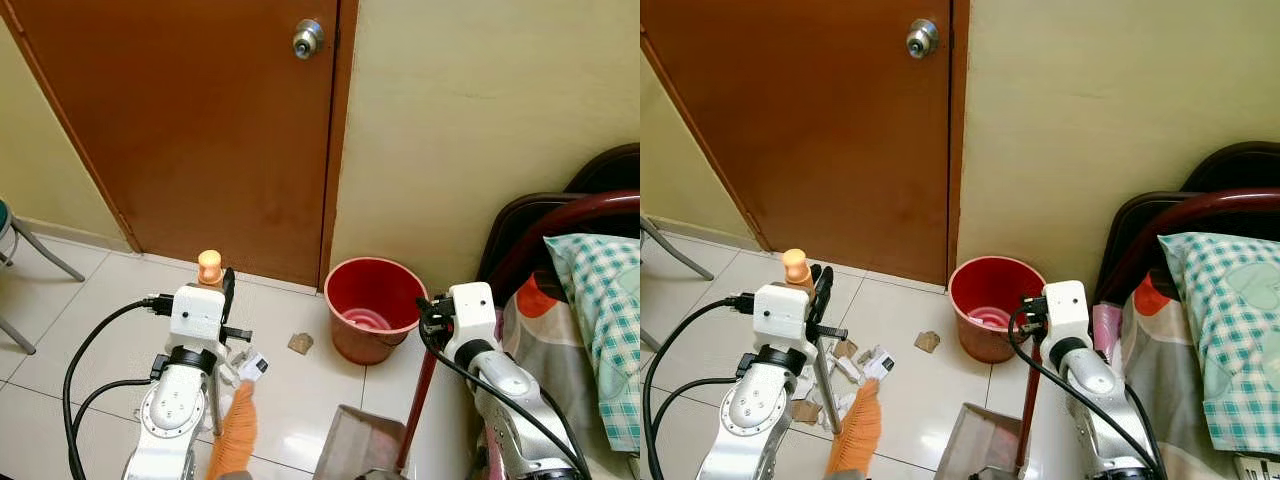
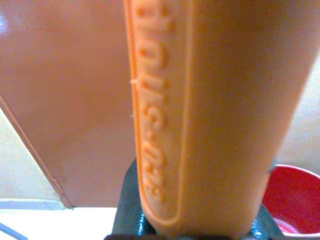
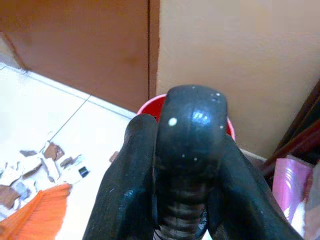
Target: Sweep floor
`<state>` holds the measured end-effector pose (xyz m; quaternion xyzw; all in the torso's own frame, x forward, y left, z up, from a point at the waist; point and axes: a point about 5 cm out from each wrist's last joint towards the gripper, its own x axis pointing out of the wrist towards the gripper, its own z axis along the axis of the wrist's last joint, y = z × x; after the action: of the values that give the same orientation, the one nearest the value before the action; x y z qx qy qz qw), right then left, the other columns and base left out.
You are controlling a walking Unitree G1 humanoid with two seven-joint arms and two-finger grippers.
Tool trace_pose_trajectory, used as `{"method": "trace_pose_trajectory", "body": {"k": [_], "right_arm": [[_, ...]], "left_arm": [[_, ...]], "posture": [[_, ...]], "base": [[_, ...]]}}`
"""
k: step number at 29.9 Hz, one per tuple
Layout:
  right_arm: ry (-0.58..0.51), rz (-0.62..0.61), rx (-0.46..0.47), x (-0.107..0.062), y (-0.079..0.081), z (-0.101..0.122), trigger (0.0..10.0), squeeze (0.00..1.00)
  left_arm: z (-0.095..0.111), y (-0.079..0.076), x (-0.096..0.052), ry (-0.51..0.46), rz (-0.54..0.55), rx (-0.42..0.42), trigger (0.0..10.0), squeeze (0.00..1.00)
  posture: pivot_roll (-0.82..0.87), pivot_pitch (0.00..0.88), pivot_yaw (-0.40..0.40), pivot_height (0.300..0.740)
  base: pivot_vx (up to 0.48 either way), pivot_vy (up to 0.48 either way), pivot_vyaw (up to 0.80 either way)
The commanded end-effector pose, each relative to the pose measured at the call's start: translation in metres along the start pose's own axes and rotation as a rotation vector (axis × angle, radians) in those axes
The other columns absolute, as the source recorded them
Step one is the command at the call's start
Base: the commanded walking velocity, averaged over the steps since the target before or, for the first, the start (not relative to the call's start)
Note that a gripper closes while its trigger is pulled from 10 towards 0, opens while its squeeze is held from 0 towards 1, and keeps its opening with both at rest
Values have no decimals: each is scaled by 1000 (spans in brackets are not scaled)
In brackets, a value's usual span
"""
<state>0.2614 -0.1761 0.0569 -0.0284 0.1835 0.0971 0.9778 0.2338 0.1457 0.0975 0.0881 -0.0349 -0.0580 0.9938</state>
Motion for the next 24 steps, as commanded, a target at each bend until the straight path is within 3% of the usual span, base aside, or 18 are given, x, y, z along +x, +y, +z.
{"method": "trace_pose_trajectory", "body": {"k": [1, 7, 11, 20, 24], "right_arm": [[4, 32, 22, 4, 5, 3, 10000, 0], [-57, 36, 32, 10, 5, 19, 10000, 0], [-146, 14, 39, 14, 2, 36, 10000, 0], [-174, 2, 52, 13, 6, 42, 10000, 0], [-170, -10, 51, 10, 4, 39, 10000, 0]], "left_arm": [[6, -2, 5, -31, -2, -5, 10000, 0], [15, -4, 14, -82, -15, 13, 10000, 0], [22, -1, 30, -122, -12, -5, 10000, 0], [41, -16, 60, -215, -97, -1, 10000, 0], [43, -18, 73, -245, -139, 57, 10000, 0]], "posture": [[27, 5, -30, 740], [25, 2, -26, 740], [16, 11, -21, 740], [-4, 34, -26, 740], [-16, 48, -25, 740]], "base": [[0, 0, 0], [0, 0, 0], [0, 0, 0], [0, 0, 0], [0, 0, 0]]}}
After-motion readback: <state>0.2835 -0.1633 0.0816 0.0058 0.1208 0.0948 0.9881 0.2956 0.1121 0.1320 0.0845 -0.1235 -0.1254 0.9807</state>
